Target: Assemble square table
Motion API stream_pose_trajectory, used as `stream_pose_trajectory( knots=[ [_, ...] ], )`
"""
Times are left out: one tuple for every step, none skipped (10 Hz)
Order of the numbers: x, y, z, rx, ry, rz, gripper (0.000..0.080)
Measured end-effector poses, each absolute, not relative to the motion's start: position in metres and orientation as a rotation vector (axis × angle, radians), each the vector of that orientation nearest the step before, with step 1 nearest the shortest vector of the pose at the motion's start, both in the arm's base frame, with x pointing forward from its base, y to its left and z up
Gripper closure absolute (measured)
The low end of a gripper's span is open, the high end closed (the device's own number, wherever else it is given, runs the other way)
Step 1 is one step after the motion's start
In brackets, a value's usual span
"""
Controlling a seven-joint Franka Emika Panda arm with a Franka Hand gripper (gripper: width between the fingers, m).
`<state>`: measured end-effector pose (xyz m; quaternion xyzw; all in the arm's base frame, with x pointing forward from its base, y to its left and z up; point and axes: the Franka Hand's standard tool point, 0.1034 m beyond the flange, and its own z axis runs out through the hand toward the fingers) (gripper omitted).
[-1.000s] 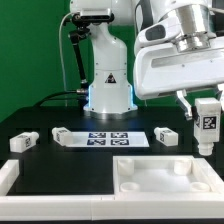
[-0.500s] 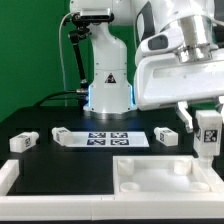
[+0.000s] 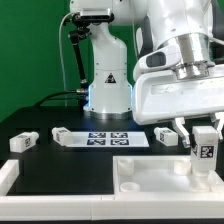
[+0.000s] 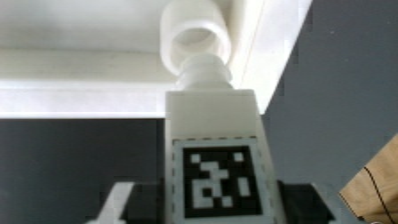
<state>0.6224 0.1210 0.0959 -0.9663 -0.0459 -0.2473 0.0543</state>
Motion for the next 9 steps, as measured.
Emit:
stream_pose_trajectory(
  knots=[
    [0.621, 0.121, 0.092, -2.938, -0.139, -0.743, 0.0509],
    [0.620, 0.121, 0.089, -2.939, -0.138, -0.739, 0.0509],
    [0.621, 0.120, 0.089, -2.937, -0.141, -0.749, 0.0509],
    [0.621, 0.118, 0.086, -2.940, -0.146, -0.748, 0.0509],
    [0.619, 0.118, 0.082, -2.943, -0.147, -0.740, 0.0509],
    [0.618, 0.118, 0.079, -2.943, -0.148, -0.736, 0.0509],
    [0.617, 0.119, 0.076, -2.944, -0.149, -0.735, 0.0509],
    [0.618, 0.119, 0.073, -2.938, -0.147, -0.756, 0.0509],
    [0.619, 0.119, 0.073, -2.926, -0.145, -0.800, 0.0509]
  ],
)
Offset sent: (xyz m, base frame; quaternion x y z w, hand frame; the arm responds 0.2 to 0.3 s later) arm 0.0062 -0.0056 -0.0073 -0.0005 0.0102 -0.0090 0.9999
